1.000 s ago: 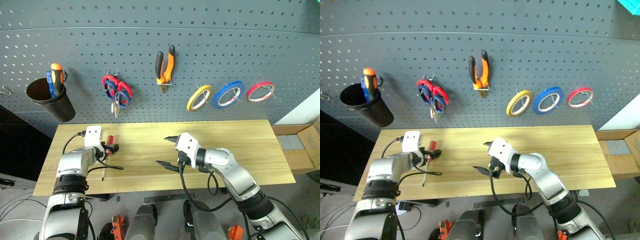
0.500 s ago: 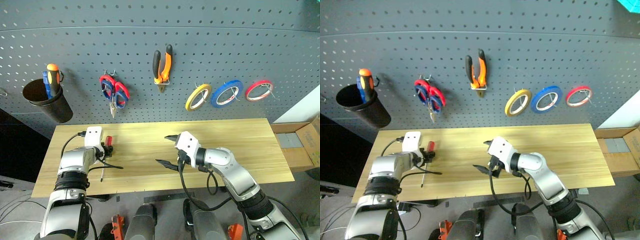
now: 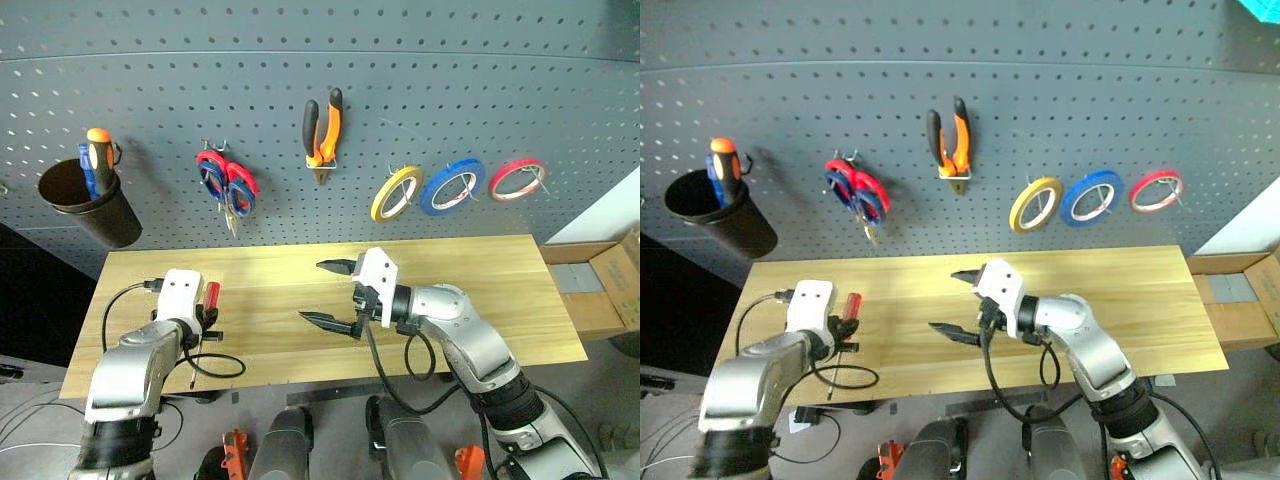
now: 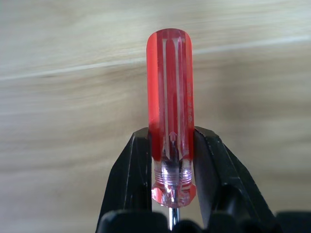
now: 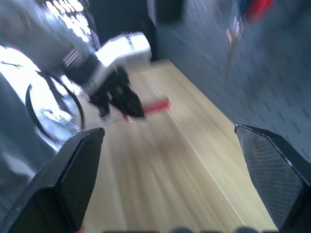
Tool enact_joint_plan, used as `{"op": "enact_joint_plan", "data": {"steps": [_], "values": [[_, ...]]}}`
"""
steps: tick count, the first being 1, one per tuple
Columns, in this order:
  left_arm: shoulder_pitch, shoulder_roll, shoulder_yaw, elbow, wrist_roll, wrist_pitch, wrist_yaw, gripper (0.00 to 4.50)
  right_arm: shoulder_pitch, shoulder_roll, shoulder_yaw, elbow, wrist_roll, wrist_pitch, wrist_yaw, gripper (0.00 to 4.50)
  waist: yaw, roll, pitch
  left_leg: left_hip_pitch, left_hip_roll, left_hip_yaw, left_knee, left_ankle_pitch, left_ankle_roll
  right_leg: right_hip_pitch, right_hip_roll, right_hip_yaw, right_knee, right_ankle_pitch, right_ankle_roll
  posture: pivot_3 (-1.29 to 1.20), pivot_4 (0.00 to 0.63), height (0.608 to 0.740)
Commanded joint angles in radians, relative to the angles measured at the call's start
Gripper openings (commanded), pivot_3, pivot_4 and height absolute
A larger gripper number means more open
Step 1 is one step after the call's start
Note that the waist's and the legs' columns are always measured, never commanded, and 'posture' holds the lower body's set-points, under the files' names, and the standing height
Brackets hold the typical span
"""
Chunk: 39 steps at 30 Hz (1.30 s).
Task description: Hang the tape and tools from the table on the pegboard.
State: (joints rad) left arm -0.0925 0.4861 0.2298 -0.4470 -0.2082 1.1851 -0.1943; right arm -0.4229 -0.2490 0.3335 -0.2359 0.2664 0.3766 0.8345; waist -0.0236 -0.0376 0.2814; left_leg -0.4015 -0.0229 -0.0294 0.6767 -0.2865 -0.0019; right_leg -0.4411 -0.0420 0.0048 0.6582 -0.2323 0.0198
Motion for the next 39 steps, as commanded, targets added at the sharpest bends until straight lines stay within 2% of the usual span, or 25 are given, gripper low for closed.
{"op": "enact_joint_plan", "data": {"steps": [1, 5, 10, 16, 23, 28, 30, 35, 39], "values": [[0.02, 0.01, 0.042, -0.241, 0.013, 0.003, 0.027, 0.82, -0.02, 0.003, -0.036, -0.051, 0.069, 0.021, 0.021, 4.5, 0.008, 0.0, 0.0, 0.0, 0.0, 0.0, 0.0, 0.0, 0.0, 0.0, 0.0, 0.0, 0.0, 0.0, 0.0, 0.1, 0.286, 0.74], [0.065, -0.064, 0.079, -0.341, 0.032, -0.221, 0.053, 0.82, -0.03, -0.005, -0.037, -0.035, 0.087, 0.015, 0.04, 4.5, 0.03, 0.0, 0.0, 0.001, 0.0, -0.001, 0.0, 0.0, 0.0, 0.001, 0.0, -0.001, 0.0, 0.0, 0.0, 0.12, 0.281, 0.74], [0.118, -0.117, 0.124, -0.341, 0.128, -0.569, 0.119, 0.82, -0.048, 0.0, -0.033, -0.018, 0.098, 0.007, 0.059, 4.5, 0.041, 0.0, 0.0, 0.0, 0.0, -0.001, -0.001, 0.0, 0.0, 0.001, 0.0, -0.002, -0.002, 0.0, -0.001, 0.13, 0.274, 0.74], [0.055, -0.149, 0.161, -0.299, 0.137, -0.738, 0.15, 0.82, -0.093, 0.032, -0.073, -0.049, 0.168, 0.051, 0.046, 4.5, 0.05, 0.0, 0.0, -0.001, 0.0, -0.002, 0.0, 0.0, 0.0, 0.002, -0.001, -0.004, -0.002, -0.001, -0.001, 0.12, 0.278, 0.74], [-0.068, -0.067, 0.17, -0.24, 0.173, -0.866, 0.132, 0.82, -0.132, 0.045, -0.083, -0.061, 0.208, 0.078, 0.028, 4.5, 0.049, 0.0, 0.0, -0.003, 0.0, -0.01, 0.0, 0.001, -0.002, 0.002, -0.001, -0.014, -0.002, -0.001, -0.002, 0.12, 0.26, 0.74], [-0.419, 0.085, 0.229, -0.123, 0.107, -0.822, 0.116, 0.82, -0.145, 0.052, -0.082, -0.052, 0.214, 0.074, 0.033, 4.5, 0.053, 0.0, 0.0, -0.007, -0.002, -0.016, 0.002, 0.005, -0.008, 0.001, 0.0, -0.018, -0.001, -0.001, -0.002, 0.13, 0.261, 0.74], [-0.491, 0.12, 0.246, -0.064, 0.098, -0.824, 0.113, 0.82, -0.16, 0.069, -0.088, -0.046, 0.219, 0.071, 0.024, 4.5, 0.051, 0.0, 0.0, -0.007, -0.002, -0.017, 0.002, 0.005, -0.008, 0.001, 0.0, -0.018, -0.002, -0.001, -0.002, 0.13, 0.258, 0.74], [-0.512, 0.146, 0.255, 0.094, 0.118, -0.933, 0.099, 0.82, -0.217, 0.124, -0.117, -0.022, 0.224, 0.062, -0.019, 4.5, 0.044, 0.001, -0.001, -0.005, -0.001, -0.016, 0.001, 0.007, -0.012, 0.0, 0.002, -0.017, 0.0, -0.001, -0.002, 0.12, 0.253, 0.74], [-0.485, 0.108, 0.253, 0.157, 0.105, -0.992, 0.104, 0.82, -0.236, 0.133, -0.13, -0.025, 0.223, 0.065, -0.036, 4.5, 0.047, 0.001, -0.001, -0.006, -0.001, -0.018, 0.001, 0.008, -0.014, -0.001, 0.002, -0.018, -0.001, -0.001, -0.002, 0.11, 0.251, 0.74]]}}
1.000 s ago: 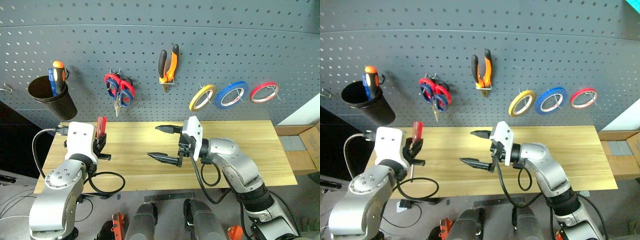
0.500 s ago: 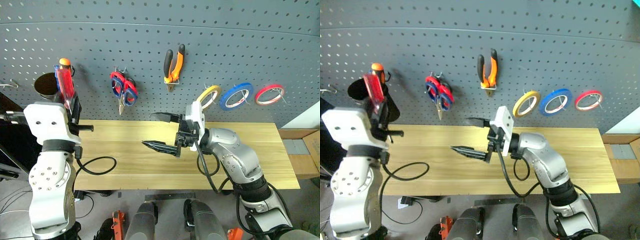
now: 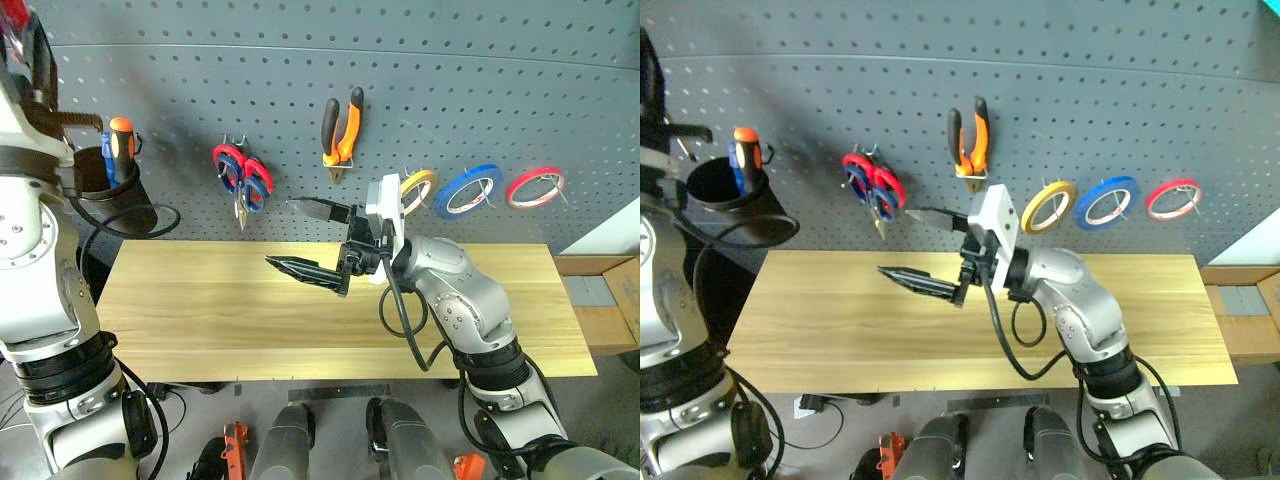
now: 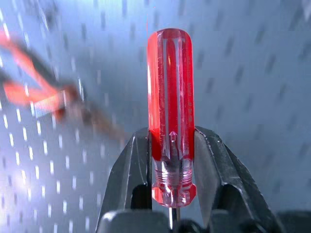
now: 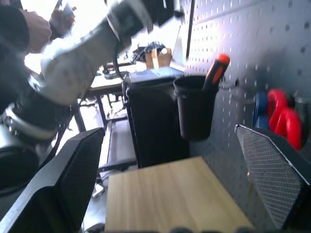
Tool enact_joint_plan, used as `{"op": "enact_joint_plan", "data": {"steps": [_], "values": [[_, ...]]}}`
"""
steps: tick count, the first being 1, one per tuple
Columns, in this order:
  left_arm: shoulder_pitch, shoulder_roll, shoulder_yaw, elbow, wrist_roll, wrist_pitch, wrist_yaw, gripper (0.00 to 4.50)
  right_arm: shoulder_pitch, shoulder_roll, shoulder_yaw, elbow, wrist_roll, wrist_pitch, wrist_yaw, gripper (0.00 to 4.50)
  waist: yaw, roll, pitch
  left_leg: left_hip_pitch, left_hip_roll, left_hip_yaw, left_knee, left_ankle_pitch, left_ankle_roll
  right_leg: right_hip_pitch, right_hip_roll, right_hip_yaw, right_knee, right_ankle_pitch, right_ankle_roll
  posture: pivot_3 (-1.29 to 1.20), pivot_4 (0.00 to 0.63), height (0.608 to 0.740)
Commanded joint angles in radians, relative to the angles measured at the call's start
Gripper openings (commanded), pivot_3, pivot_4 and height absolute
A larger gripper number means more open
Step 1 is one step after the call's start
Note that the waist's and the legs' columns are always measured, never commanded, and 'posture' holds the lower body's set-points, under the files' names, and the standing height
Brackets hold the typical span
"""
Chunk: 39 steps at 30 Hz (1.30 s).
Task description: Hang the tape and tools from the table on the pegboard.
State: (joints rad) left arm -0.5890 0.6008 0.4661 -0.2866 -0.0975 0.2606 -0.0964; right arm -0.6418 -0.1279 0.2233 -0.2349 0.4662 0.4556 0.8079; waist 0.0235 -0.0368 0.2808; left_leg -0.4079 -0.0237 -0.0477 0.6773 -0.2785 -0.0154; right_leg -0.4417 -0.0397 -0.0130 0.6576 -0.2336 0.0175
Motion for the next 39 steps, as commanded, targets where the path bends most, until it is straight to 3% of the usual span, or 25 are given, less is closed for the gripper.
{"op": "enact_joint_plan", "data": {"steps": [1, 11, 21, 25, 32, 39], "values": [[0.024, -0.018, 0.016, 0.016, -0.006, -0.086, 0.006, 0.82, -0.021, 0.013, -0.023, -0.027, 0.024, -0.012, -0.016, 4.5, 0.0, 0.0, 0.0, 0.0, -0.001, 0.0, 0.0, 0.0, 0.0, 0.0, -0.001, 0.0, -0.001, 0.0, 0.0, 0.11, 0.251, 0.74], [0.154, -0.093, 0.034, 0.098, -0.035, -0.186, 0.012, 0.82, -0.02, -0.006, -0.017, -0.028, 0.016, -0.006, -0.027, 4.5, 0.0, 0.0, 0.0, -0.001, -0.001, 0.0, 0.001, 0.0, 0.0, 0.0, -0.001, 0.0, 0.001, 0.0, 0.0, 0.1, 0.256, 0.74], [0.163, -0.094, 0.02, 0.052, -0.06, -0.152, 0.022, 4.34, -0.026, -0.015, -0.01, -0.003, 0.008, -0.014, -0.011, 4.5, 0.0, 0.0, 0.0, -0.001, -0.001, 0.0, 0.001, 0.0, 0.0, 0.0, -0.001, 0.0, 0.001, 0.0, 0.0, 0.11, 0.252, 0.74], [0.204, -0.1, -0.066, -0.032, -0.092, -0.114, -0.05, 4.43, -0.028, -0.022, -0.007, 0.008, 0.003, -0.02, 0.0, 4.5, 0.0, -0.001, -0.001, -0.001, -0.001, 0.0, 0.001, 0.0, 0.0, 0.0, -0.001, 0.0, 0.001, 0.0, 0.0, 0.11, 0.244, 0.74], [0.367, -0.229, -0.309, -0.278, -0.174, 0.026, -0.11, 4.43, 0.037, -0.113, -0.02, -0.018, 0.069, 0.05, 0.1, 4.5, 0.003, -0.001, -0.002, -0.001, -0.001, 0.0, 0.002, 0.0, 0.0, 0.001, -0.002, 0.0, 0.002, 0.0, 0.0, 0.12, 0.227, 0.74], [0.519, -0.26, -0.329, -0.368, -0.176, 0.077, -0.109, 4.43, 0.165, -0.261, -0.026, -0.042, 0.11, 0.082, 0.198, 4.5, -0.004, 0.0, -0.003, 0.001, -0.001, 0.002, 0.002, 0.0, 0.001, 0.001, -0.001, 0.002, 0.004, 0.0, 0.0, 0.1, 0.208, 0.74]]}}
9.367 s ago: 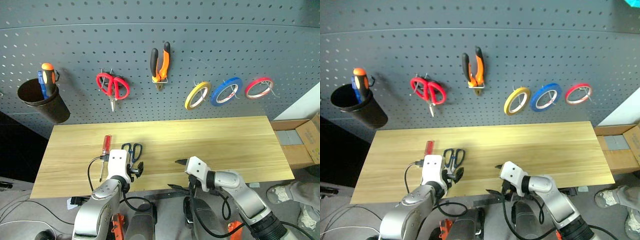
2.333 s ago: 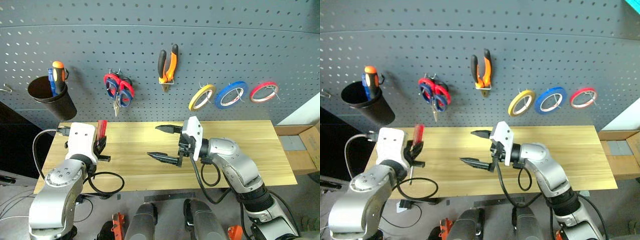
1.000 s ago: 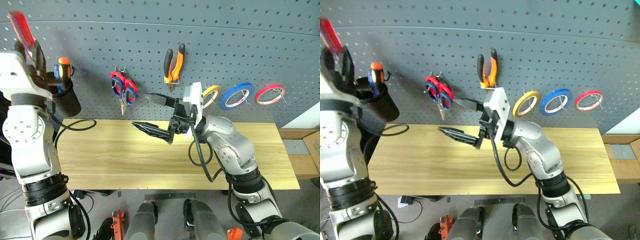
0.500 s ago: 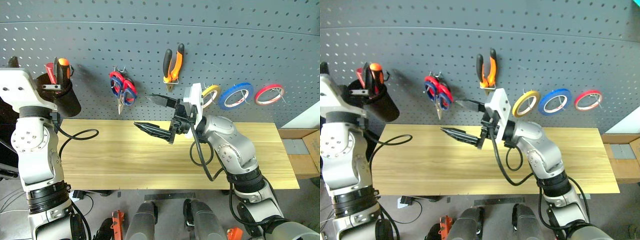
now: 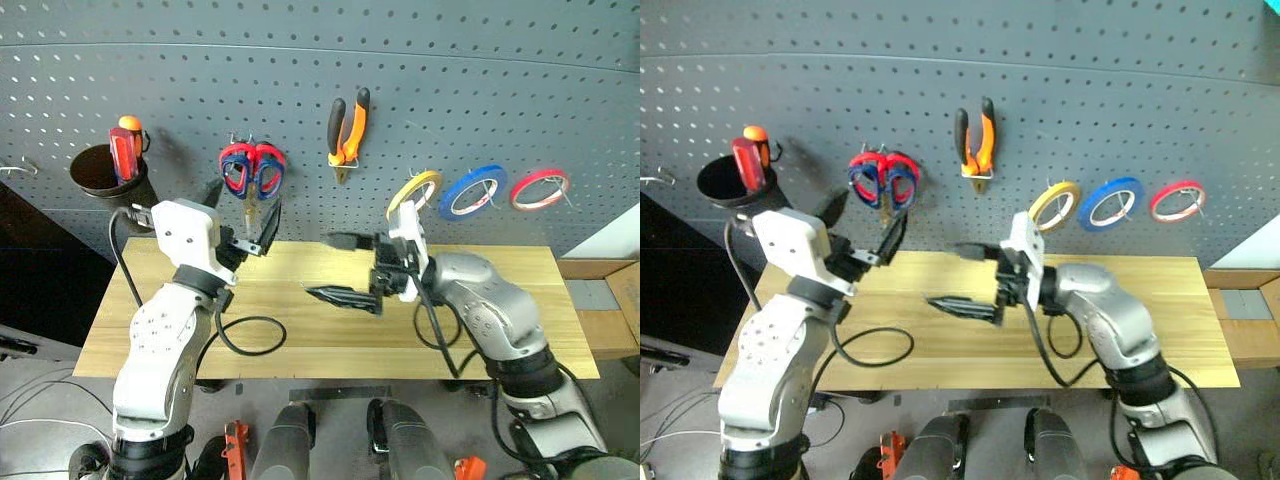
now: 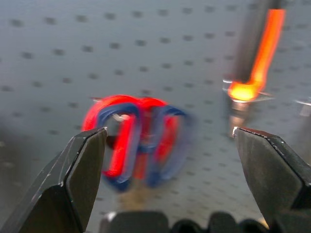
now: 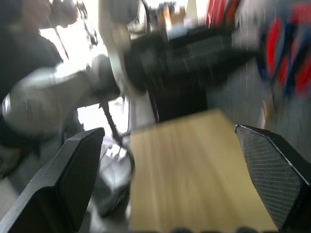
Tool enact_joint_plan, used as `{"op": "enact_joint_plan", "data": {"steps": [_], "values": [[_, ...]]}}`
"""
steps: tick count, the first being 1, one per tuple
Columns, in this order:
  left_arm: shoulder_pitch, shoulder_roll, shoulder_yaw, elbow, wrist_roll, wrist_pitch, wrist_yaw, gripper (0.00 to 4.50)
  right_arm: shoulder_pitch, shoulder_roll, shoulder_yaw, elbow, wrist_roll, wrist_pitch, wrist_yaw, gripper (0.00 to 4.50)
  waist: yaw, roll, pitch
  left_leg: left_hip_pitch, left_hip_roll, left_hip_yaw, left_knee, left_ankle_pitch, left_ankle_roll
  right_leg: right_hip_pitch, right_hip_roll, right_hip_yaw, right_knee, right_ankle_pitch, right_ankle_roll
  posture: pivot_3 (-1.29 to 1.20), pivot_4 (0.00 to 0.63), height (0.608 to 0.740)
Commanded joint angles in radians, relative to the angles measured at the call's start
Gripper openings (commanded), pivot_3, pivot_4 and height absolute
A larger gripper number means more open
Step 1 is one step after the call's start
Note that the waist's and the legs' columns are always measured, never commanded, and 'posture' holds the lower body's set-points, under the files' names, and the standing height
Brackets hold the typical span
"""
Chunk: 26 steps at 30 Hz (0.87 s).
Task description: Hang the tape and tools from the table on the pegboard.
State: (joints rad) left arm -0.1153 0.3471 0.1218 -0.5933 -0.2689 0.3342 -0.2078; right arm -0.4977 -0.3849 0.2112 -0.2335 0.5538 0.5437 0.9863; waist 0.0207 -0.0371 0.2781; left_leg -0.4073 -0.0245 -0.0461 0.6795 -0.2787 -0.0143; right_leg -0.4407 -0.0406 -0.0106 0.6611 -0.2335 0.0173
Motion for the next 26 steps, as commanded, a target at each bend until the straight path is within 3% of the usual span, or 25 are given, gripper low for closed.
{"op": "enact_joint_plan", "data": {"steps": [1, 6, 9, 13, 19, 26], "values": [[0.063, -0.008, 0.018, -0.064, -0.005, 0.006, 0.002, 4.43, 0.033, -0.006, -0.009, -0.035, 0.013, -0.015, 0.018, 4.5, -0.001, 0.0, 0.0, 0.001, 0.001, 0.0, 0.0, 0.0, 0.001, 0.0, 0.001, 0.0, 0.001, 0.0, 0.0, 0.09, 0.201, 0.74], [0.185, -0.041, 0.017, 0.036, -0.002, -0.053, -0.022, 4.43, 0.125, -0.004, -0.011, 0.064, -0.04, -0.075, 0.01, 4.5, 0.006, 0.001, -0.024, 0.002, 0.001, 0.0, 0.0, 0.0, 0.001, 0.002, 0.001, 0.0, 0.001, 0.0, 0.0, 0.1, 0.145, 0.74], [0.237, -0.068, 0.007, 0.16, 0.01, -0.131, -0.048, 4.43, 0.132, 0.102, -0.117, 0.265, -0.121, -0.237, -0.189, 4.5, 0.006, 0.002, -0.066, 0.004, 0.001, 0.002, -0.001, 0.0, -0.001, 0.005, 0.001, 0.0, -0.002, 0.0, 0.0, 0.07, 0.092, 0.74], [0.208, -0.129, 0.047, 0.317, -0.036, -0.167, -0.047, 4.43, 0.121, 0.168, -0.241, 0.416, -0.131, -0.334, -0.317, 4.5, 0.009, 0.004, -0.098, 0.015, 0.0, 0.003, -0.001, -0.002, 0.004, 0.02, 0.002, 0.0, -0.005, 0.0, 0.0, 0.05, 0.048, 0.74], [0.203, -0.13, 0.077, 0.515, -0.001, -0.288, -0.074, 4.43, 0.261, 0.113, -0.247, 0.476, -0.207, -0.419, -0.301, 4.5, 0.005, 0.008, -0.173, 0.026, 0.0, 0.008, -0.002, -0.002, 0.007, 0.027, 0.006, 0.001, -0.004, 0.0, 0.0, 0.03, 0.0, 0.74], [0.212, -0.136, 0.131, 0.629, 0.004, -0.385, -0.058, 4.43, 0.334, 0.079, -0.281, 0.591, -0.269, -0.507, -0.346, 4.5, -0.002, 0.013, -0.192, 0.048, 0.003, 0.018, -0.003, -0.003, 0.011, 0.044, 0.009, 0.008, -0.004, -0.005, 0.001, 0.05, 0.0, 0.74]]}}
